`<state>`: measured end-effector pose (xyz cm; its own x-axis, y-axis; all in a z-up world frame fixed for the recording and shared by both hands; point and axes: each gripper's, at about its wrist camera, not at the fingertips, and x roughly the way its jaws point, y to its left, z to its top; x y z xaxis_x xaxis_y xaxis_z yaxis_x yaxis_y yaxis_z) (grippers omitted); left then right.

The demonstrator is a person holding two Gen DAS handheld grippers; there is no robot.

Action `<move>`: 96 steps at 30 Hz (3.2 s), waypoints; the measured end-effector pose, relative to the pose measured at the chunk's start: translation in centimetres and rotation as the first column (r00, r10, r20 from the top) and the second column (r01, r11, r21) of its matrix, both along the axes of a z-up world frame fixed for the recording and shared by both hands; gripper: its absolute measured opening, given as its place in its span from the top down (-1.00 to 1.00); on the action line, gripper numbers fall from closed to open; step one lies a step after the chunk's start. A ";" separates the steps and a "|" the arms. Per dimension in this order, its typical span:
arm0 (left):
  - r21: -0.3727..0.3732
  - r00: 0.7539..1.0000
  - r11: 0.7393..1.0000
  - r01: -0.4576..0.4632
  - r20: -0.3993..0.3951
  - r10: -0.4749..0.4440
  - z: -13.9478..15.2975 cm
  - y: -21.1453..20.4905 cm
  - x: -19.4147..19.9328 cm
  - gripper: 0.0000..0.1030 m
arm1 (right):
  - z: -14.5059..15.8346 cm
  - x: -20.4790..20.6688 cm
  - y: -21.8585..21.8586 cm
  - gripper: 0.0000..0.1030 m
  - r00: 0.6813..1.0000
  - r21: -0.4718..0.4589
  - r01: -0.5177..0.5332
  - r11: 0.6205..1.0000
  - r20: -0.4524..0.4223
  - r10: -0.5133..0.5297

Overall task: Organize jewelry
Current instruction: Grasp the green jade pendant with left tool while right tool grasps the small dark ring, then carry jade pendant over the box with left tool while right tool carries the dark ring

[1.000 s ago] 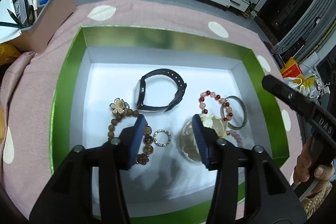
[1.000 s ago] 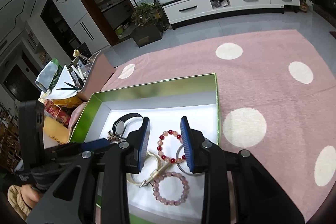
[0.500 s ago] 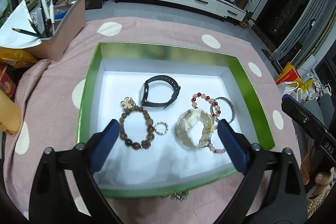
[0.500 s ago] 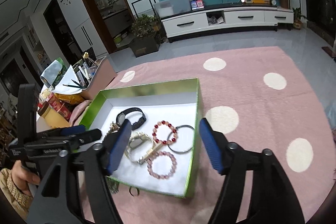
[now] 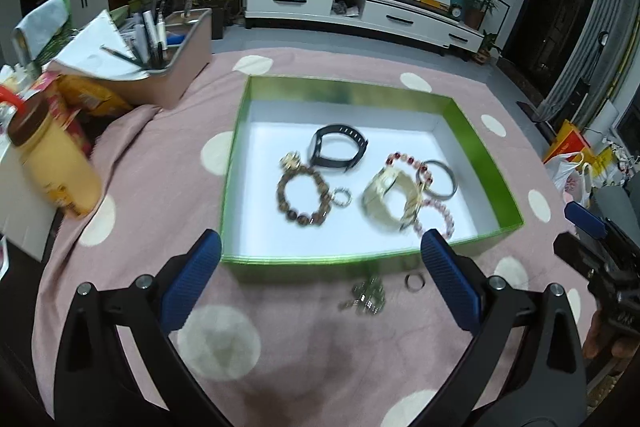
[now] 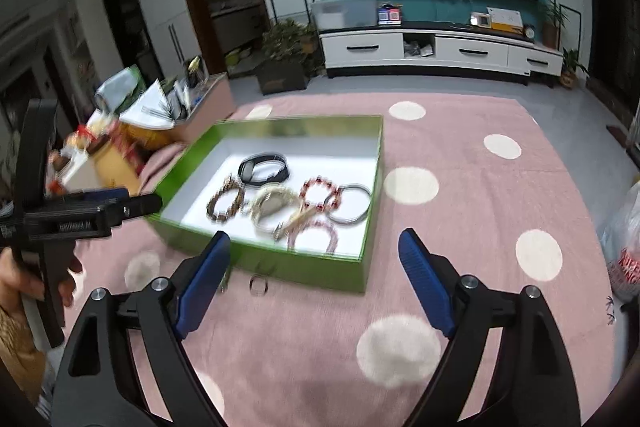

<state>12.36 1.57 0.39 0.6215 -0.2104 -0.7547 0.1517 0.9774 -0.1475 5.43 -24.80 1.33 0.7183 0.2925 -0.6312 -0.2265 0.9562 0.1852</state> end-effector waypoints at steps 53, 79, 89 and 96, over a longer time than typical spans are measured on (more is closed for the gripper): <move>0.016 0.996 0.998 0.064 -0.057 -0.063 -7.6 -1.8 -2.5 -0.96 | -9.3 1.1 6.0 1.00 0.982 -0.071 -0.080 0.994 -0.178 0.066; 0.071 0.991 0.988 0.135 -0.007 -0.135 -8.9 -3.4 -1.5 0.76 | -9.3 1.2 6.4 0.32 0.979 -0.073 -0.133 0.988 -0.166 0.119; 0.004 0.997 0.997 0.079 0.016 -0.079 -7.3 0.0 -3.1 0.76 | -9.9 2.7 8.8 0.28 0.980 -0.161 -0.148 0.976 -0.153 0.123; -0.020 0.997 0.997 0.073 0.023 -0.072 -6.8 0.6 -3.6 0.76 | -10.0 2.6 9.3 0.63 0.982 -0.193 -0.147 0.970 -0.146 0.119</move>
<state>8.74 2.20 -6.37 0.6206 -0.2712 -0.7358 0.2254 0.9604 -0.1638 8.03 -15.52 -8.64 0.5876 0.2359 -0.7740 -0.3407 0.9398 0.0279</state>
